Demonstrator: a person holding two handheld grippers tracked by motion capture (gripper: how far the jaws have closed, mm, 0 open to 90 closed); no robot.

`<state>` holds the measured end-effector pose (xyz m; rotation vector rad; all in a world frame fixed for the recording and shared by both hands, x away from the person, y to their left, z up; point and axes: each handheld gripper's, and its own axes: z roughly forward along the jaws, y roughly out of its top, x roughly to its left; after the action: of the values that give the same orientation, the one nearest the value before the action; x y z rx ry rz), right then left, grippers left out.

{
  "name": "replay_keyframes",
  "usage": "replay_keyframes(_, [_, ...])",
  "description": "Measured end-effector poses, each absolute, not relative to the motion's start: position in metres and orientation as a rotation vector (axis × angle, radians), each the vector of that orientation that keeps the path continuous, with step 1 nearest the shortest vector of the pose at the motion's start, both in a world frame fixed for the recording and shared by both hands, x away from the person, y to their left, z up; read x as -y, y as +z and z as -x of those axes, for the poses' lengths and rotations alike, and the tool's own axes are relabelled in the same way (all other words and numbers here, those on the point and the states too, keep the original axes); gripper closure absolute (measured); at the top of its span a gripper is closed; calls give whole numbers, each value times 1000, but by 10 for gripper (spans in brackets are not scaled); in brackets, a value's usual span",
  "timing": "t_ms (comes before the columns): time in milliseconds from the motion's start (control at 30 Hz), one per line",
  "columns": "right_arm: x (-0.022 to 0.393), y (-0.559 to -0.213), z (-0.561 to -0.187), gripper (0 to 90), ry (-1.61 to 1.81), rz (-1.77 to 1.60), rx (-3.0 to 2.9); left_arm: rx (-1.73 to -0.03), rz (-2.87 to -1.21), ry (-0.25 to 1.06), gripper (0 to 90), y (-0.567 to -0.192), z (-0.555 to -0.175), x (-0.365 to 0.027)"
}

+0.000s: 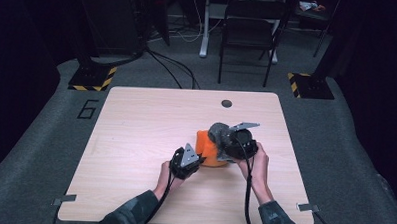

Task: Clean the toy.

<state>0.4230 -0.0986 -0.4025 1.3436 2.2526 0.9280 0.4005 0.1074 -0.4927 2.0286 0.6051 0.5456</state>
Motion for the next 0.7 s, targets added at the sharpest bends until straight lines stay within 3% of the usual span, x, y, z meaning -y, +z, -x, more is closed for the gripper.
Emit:
replay_keyframes(267, [72, -407, -414, 719, 924, -1270, -2265, -588, -2016, 498, 835, -485, -395, -105])
replay_keyframes(700, [96, -420, -427, 714, 871, -1328, -2267, -601, -2011, 457, 817, -489, -401, -109])
